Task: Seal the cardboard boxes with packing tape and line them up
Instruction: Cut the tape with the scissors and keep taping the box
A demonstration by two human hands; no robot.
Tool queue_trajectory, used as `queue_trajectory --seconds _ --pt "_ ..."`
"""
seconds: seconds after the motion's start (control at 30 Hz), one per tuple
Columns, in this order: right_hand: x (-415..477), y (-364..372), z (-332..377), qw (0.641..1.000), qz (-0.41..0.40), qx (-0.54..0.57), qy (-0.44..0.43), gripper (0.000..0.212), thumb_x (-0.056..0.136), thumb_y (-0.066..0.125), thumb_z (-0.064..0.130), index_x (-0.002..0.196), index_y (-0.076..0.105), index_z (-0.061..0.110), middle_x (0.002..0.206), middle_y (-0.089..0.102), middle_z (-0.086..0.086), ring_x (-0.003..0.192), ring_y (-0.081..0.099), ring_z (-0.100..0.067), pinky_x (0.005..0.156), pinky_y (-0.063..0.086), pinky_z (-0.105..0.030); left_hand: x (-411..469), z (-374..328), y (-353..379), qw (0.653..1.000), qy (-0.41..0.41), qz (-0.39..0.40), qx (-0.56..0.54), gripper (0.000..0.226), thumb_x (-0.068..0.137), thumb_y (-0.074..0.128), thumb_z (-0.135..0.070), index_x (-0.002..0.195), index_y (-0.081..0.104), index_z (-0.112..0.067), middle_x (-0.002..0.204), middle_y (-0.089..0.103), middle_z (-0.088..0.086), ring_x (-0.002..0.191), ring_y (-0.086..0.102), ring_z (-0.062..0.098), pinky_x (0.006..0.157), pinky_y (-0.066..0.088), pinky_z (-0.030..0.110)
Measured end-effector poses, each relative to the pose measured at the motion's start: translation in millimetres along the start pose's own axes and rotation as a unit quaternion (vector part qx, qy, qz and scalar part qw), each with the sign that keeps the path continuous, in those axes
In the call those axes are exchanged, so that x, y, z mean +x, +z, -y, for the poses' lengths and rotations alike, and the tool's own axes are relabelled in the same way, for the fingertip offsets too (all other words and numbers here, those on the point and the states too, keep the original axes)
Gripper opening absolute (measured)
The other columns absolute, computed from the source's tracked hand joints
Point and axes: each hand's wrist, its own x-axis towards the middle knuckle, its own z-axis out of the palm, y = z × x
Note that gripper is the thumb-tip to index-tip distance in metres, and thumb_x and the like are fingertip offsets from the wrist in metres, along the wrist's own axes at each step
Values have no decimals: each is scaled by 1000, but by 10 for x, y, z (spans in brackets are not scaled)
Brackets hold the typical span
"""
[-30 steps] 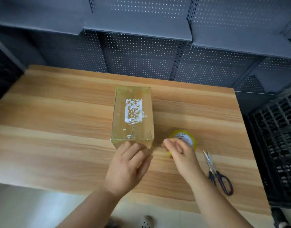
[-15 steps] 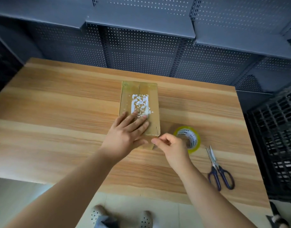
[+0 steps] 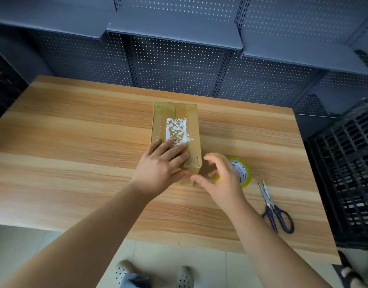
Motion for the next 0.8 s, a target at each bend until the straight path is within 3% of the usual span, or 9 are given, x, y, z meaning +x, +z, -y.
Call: queue_trajectory --seconds 0.1,0.17,0.3,0.43,0.5,0.57,0.63,0.7,0.8 --pt "243 -30 84 995 64 -52 -60 51 81 73 45 124 65 20 145 47 10 130 46 -8 107 41 -27 7 -4 50 1000 9 -21 3 38 87 61 -45 111 72 -17 130 64 1 119 61 30 98 47 51" --pt "260 29 47 994 43 -57 -86 46 82 71 42 119 70 16 142 52 12 128 51 -10 107 43 -33 -14 38 70 1000 16 -16 -3 42 81 71 -40 116 70 -16 132 62 1 121 60 29 100 47 51" --pt "207 136 -46 990 -2 -54 -127 46 80 72 35 119 70 10 139 53 10 123 56 -12 107 39 -19 -52 108 53 999 18 36 -9 68 66 86 -33 128 64 -16 140 56 -2 128 54 26 105 43 51" --pt "177 41 -32 990 53 -66 -110 56 79 79 29 132 62 24 147 42 23 113 57 -1 94 44 -12 -49 117 21 999 14 37 -22 63 81 69 -50 134 59 -17 142 54 -3 131 51 25 109 38 51" --pt "224 -54 -36 987 109 -73 -92 57 83 72 44 137 54 38 146 31 39 117 54 6 94 47 -18 -21 118 14 999 24 28 -27 56 88 56 -52 131 61 -17 139 57 -1 129 53 27 106 41 52" --pt "262 -95 -34 984 126 -87 -91 56 84 62 56 138 50 45 145 28 43 127 46 10 96 51 -29 7 138 23 999 41 21 -26 52 87 59 -46 128 64 -15 134 61 1 125 57 30 101 46 55" --pt "227 -73 -29 987 101 -75 -101 53 87 68 43 138 53 37 147 32 38 123 45 15 96 45 -13 12 154 21 998 47 27 -25 58 78 77 -38 129 63 -14 135 60 2 125 56 32 100 46 58" --pt "161 -49 15 985 108 -98 -97 64 88 72 22 145 45 33 150 24 35 115 40 18 82 32 7 0 157 -8 998 42 51 -17 74 65 89 -29 132 61 -14 138 58 1 128 54 31 102 44 58" --pt "168 -101 28 978 149 -114 -89 72 92 68 25 149 29 41 147 10 48 120 38 16 81 36 3 -25 112 -31 998 19 63 -9 80 62 90 -28 135 58 -15 141 55 0 131 51 29 106 41 56"
